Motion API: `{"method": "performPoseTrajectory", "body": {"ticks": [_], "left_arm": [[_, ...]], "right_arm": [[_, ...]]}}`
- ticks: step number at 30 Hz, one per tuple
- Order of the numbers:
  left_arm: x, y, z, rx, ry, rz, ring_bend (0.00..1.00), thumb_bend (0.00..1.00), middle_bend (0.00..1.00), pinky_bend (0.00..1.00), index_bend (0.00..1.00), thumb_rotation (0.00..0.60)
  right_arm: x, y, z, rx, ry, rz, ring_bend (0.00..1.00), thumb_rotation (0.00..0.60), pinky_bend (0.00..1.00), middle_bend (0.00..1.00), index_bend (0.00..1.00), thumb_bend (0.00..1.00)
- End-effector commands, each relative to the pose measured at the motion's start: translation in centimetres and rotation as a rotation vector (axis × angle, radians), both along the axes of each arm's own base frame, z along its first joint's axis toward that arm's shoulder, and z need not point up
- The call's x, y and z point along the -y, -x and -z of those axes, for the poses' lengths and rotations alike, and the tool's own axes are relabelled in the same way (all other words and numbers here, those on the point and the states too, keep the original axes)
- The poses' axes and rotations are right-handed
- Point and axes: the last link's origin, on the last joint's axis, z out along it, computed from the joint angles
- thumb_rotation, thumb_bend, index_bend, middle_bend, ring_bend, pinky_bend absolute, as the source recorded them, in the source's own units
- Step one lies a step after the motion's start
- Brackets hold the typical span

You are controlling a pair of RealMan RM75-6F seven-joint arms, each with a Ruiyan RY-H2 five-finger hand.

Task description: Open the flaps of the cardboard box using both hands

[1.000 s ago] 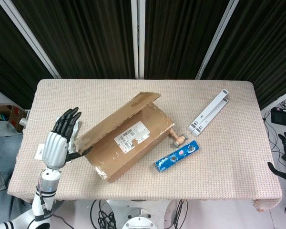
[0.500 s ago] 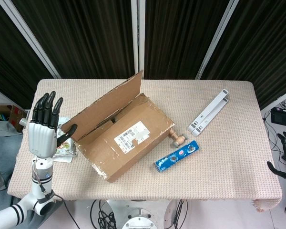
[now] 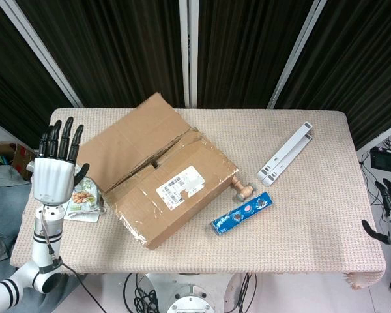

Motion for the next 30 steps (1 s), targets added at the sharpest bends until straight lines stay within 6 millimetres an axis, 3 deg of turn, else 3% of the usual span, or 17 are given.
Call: {"method": "performPoseTrajectory", "body": {"ticks": [1, 6, 7, 10, 13, 15, 18, 24, 27, 30], "left_arm": [[0.3, 0.1, -0.6, 0.097, 0.023, -0.008, 0.07, 0.08, 0.00, 0.18, 0.00, 0.600], [1.9, 1.5, -2.1, 0.362, 0.132, -0.057, 0.08, 0.07, 0.01, 0.19, 0.00, 0.600], [2.3, 2.0, -2.5, 0.403, 0.155, -0.077, 0.10, 0.06, 0.03, 0.20, 0.00, 0.600], [4.1, 3.9, -3.6, 0.502, 0.245, -0.157, 0.16, 0.02, 0.09, 0.24, 0.02, 0.581], [5.9, 6.5, -4.8, 0.485, 0.250, -0.259, 0.17, 0.00, 0.16, 0.26, 0.10, 0.430], [7.1, 8.1, -5.4, 0.467, 0.260, -0.315, 0.17, 0.00, 0.19, 0.26, 0.12, 0.388], [9.1, 9.7, -6.0, 0.434, 0.343, -0.317, 0.17, 0.00, 0.17, 0.24, 0.11, 0.379], [13.1, 13.2, -7.0, 0.259, 0.380, -0.342, 0.17, 0.00, 0.15, 0.24, 0.07, 0.401], [14.9, 14.0, -7.0, 0.255, 0.377, -0.347, 0.16, 0.00, 0.15, 0.24, 0.07, 0.398], [16.5, 14.7, -6.7, 0.258, 0.392, -0.353, 0.16, 0.00, 0.15, 0.23, 0.07, 0.399]], "right_arm": [[0.2, -0.6, 0.0, 0.003, -0.005, -0.022, 0.00, 0.600, 0.00, 0.00, 0.00, 0.18], [1.5, -3.9, -0.2, 0.019, -0.030, -0.171, 0.00, 0.600, 0.00, 0.00, 0.00, 0.18], [1.9, -4.7, -0.3, 0.016, -0.043, -0.204, 0.00, 0.600, 0.00, 0.00, 0.00, 0.21], [3.3, -8.3, -0.4, 0.054, -0.104, -0.311, 0.00, 0.600, 0.00, 0.00, 0.00, 0.44], [5.1, -12.7, -0.5, 0.092, -0.202, -0.417, 0.00, 0.600, 0.00, 0.00, 0.00, 0.55], [6.7, -16.1, -0.5, 0.105, -0.270, -0.477, 0.00, 0.600, 0.00, 0.00, 0.00, 0.60], [9.1, -21.5, 0.1, 0.110, -0.357, -0.555, 0.00, 0.600, 0.00, 0.00, 0.00, 0.63], [14.5, -31.7, 3.8, -0.014, -0.537, -0.649, 0.00, 0.600, 0.00, 0.04, 0.01, 0.66], [16.9, -35.7, 6.3, -0.034, -0.620, -0.644, 0.00, 0.600, 0.00, 0.10, 0.11, 0.75], [19.0, -38.5, 9.0, -0.078, -0.676, -0.626, 0.00, 0.600, 0.00, 0.13, 0.19, 0.75]]}}
